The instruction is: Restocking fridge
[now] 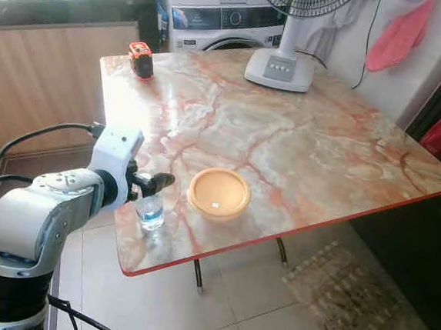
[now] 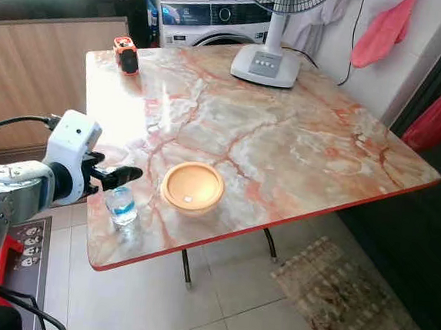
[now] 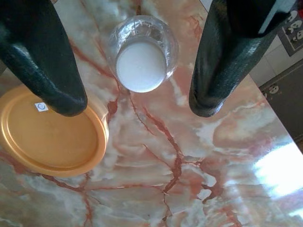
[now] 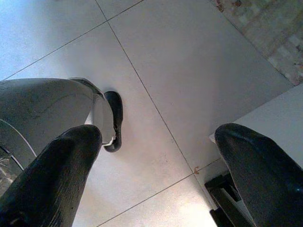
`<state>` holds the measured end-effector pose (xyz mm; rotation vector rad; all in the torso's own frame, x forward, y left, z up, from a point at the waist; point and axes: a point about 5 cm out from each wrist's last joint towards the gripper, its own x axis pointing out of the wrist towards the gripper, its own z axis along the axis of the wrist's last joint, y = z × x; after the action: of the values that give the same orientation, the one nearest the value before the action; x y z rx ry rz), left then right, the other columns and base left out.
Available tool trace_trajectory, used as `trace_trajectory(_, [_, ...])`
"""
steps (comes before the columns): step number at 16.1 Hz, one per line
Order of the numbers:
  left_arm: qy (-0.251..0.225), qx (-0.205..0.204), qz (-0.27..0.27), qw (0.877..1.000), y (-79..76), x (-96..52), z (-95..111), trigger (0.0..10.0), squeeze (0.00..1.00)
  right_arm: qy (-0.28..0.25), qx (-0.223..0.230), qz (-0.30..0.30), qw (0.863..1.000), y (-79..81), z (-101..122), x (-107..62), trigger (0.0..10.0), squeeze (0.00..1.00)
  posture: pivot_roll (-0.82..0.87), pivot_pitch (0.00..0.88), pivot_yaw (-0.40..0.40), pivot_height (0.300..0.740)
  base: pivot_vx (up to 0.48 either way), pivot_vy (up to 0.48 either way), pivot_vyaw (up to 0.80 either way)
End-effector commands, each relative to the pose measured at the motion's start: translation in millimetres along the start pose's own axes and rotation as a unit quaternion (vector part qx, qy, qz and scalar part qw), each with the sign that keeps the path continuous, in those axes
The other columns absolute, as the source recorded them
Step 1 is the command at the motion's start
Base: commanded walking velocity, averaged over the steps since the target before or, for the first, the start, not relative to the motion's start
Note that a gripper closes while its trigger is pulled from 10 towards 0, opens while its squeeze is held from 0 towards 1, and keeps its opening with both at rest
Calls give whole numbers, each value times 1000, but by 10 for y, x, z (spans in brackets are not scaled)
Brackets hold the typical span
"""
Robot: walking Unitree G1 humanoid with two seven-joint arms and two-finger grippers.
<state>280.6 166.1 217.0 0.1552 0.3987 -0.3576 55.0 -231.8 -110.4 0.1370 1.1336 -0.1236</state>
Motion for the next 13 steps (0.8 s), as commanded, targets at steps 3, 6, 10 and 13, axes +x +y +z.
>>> trace_trajectory(3, [19, 0, -5, 1000, -22, 17, -52, 4667, 0, 6, -1, -4, 1000, -39, -19, -13, 10000, 0, 130, 0, -45, 740, 0, 0, 0])
trace_trajectory(6, [21, 4, -2, 1000, -31, 15, -61, 10000, 0, 6, -3, -3, 1000, -39, -18, -13, 10000, 0, 131, 0, -45, 740, 0, 0, 0])
trace_trajectory(10, [27, 7, 0, 1000, -15, 9, -80, 10000, 0, 7, -3, -2, 1000, -37, -22, -14, 10000, 0, 129, 0, -44, 740, 0, 0, 0])
trace_trajectory(13, [27, 8, 1, 1000, -16, 9, -83, 4784, 0, 8, -4, -3, 1000, -40, -25, -15, 10000, 0, 128, 0, -45, 740, 0, 0, 0])
